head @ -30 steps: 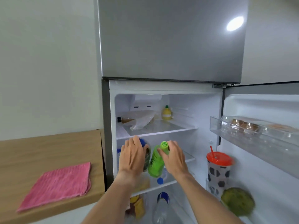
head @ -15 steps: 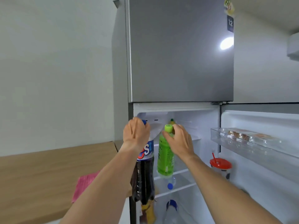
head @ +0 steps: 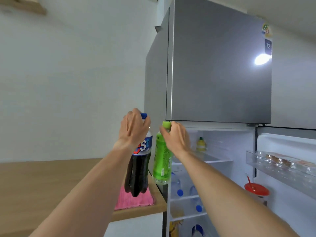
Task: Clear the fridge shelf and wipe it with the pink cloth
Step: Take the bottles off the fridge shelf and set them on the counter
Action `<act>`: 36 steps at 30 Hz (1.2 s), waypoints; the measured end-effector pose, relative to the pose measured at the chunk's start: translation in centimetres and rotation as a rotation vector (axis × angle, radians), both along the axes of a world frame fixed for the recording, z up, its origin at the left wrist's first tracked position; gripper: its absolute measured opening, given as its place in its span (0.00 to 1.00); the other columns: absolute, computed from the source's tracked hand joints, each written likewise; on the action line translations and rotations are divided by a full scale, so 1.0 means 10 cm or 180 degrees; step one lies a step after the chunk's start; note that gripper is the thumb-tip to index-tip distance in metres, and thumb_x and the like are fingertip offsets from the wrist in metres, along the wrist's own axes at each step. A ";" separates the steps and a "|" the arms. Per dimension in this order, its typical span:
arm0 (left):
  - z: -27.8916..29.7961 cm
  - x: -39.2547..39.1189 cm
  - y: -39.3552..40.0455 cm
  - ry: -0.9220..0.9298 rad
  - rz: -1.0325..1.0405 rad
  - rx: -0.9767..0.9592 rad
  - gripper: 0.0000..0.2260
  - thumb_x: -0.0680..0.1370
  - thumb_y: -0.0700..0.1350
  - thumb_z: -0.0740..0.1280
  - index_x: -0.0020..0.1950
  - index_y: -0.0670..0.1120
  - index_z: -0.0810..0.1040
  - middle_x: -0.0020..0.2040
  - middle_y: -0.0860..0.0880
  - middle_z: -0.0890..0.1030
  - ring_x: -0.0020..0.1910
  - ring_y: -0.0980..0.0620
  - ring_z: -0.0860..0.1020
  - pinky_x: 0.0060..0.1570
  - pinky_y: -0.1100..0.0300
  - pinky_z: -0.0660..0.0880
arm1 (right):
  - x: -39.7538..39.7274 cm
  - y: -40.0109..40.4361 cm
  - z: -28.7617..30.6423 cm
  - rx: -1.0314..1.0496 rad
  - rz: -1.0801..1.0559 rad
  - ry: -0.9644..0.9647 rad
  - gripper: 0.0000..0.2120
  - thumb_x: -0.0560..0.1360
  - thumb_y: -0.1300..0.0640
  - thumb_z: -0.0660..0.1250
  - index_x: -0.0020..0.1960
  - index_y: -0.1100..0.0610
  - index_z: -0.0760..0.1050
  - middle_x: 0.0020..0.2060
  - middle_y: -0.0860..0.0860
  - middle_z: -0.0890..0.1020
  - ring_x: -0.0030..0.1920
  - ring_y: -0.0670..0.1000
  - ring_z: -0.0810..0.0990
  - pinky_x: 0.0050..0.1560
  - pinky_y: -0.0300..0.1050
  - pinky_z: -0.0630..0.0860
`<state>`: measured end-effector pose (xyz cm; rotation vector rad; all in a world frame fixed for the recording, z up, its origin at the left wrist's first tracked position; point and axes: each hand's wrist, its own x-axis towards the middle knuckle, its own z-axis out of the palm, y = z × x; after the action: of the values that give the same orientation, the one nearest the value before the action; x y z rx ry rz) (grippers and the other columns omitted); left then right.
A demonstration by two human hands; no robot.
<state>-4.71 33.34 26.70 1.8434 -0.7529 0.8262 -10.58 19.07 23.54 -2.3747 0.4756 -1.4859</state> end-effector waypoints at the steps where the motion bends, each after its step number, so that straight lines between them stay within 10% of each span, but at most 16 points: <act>1: 0.02 0.10 0.04 -0.0026 0.0049 0.0015 0.13 0.79 0.51 0.62 0.56 0.43 0.77 0.54 0.43 0.81 0.55 0.42 0.78 0.51 0.53 0.72 | 0.10 0.05 0.01 -0.0038 0.0038 0.0007 0.17 0.80 0.42 0.63 0.47 0.56 0.74 0.43 0.51 0.77 0.41 0.52 0.75 0.40 0.46 0.69; 20: -0.42 1.93 0.03 0.0490 0.0863 0.0130 0.17 0.81 0.53 0.61 0.58 0.40 0.76 0.55 0.42 0.81 0.53 0.42 0.79 0.53 0.49 0.77 | 2.12 0.09 -0.56 0.0032 0.0392 0.0925 0.22 0.82 0.43 0.58 0.61 0.61 0.74 0.54 0.56 0.80 0.51 0.56 0.80 0.55 0.53 0.78; 36: -0.60 1.86 0.03 0.0092 0.1686 0.0758 0.22 0.82 0.59 0.55 0.65 0.45 0.74 0.54 0.42 0.78 0.53 0.41 0.77 0.52 0.50 0.73 | 1.98 0.13 -0.66 0.0113 0.0450 0.0975 0.23 0.82 0.42 0.54 0.60 0.60 0.73 0.55 0.57 0.79 0.54 0.57 0.79 0.56 0.55 0.76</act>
<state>13.91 33.62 20.75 2.3110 -0.3509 1.0721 9.20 20.34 16.98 -2.5593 0.3884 -1.0502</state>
